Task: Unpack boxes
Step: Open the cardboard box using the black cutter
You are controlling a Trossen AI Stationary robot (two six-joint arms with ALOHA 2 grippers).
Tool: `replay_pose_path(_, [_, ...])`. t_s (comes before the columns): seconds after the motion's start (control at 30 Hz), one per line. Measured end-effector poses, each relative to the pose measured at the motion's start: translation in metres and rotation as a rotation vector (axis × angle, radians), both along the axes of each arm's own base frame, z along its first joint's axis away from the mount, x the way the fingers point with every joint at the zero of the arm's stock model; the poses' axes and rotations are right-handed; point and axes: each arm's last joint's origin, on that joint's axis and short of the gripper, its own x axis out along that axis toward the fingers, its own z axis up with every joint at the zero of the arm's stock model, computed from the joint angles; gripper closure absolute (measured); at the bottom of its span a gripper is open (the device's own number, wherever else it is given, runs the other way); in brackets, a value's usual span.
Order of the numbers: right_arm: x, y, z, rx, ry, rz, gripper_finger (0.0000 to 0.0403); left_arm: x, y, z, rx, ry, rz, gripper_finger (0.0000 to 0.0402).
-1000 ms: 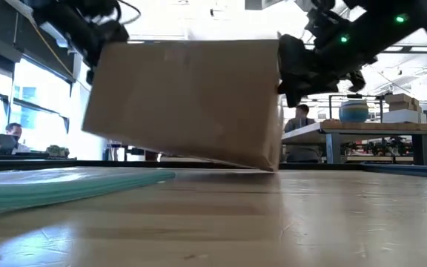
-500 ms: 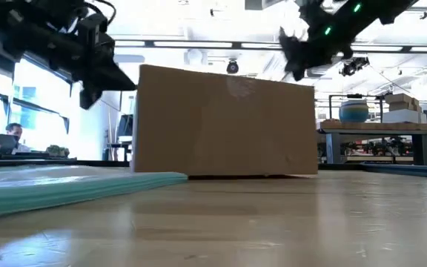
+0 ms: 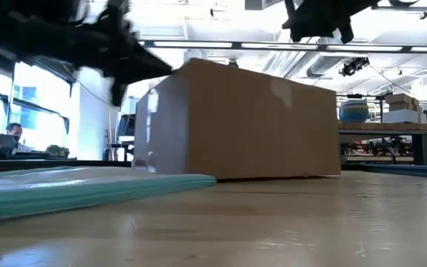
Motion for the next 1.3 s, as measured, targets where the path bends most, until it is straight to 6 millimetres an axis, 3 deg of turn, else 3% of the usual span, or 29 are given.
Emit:
replay_pose_path(0.2, [0.005, -0.023, 0.001, 0.054, 0.002, -0.061, 0.0277, 0.058, -0.023, 0.021, 0.060, -0.014, -0.237, 0.0401])
replay_pose_path(0.37, [0.010, -0.056, -0.007, 0.123, 0.016, -0.072, 0.0277, 0.072, -0.029, 0.064, 0.089, -0.012, -0.401, 0.0401])
replay_pose_path(0.5, [0.021, -0.084, -0.012, 0.140, 0.090, -0.057, 0.0277, 0.058, -0.021, 0.093, 0.229, 0.214, -0.304, 0.0401])
replay_pose_path(0.7, [0.049, -0.124, -0.004, 0.189, 0.303, -0.031, 0.0277, 0.012, 0.011, 0.114, 0.489, 0.623, 0.186, 0.0401])
replay_pose_path(0.8, [0.066, -0.139, -0.010, 0.231, 0.450, -0.020, 0.0277, -0.005, 0.036, 0.113, 0.509, 0.746, 0.303, 0.0401])
replay_pose_path(0.97, [0.089, -0.153, -0.028, 0.268, 0.620, -0.015, 0.0277, -0.018, 0.078, 0.087, 0.400, 0.883, 0.276, 0.0401])
replay_pose_path(1.1, [0.097, -0.152, -0.031, 0.257, 0.671, -0.022, 0.0277, -0.028, 0.099, 0.071, 0.383, 0.969, 0.315, 0.0402])
replay_pose_path(1.2, [0.097, -0.138, -0.012, 0.185, 0.668, -0.032, 0.0277, -0.033, 0.109, 0.068, 0.381, 0.996, 0.346, 0.0401])
replay_pose_path(1.3, [0.090, -0.110, 0.017, 0.130, 0.618, -0.014, 0.0277, -0.037, 0.118, 0.063, 0.396, 1.015, 0.329, 0.0401])
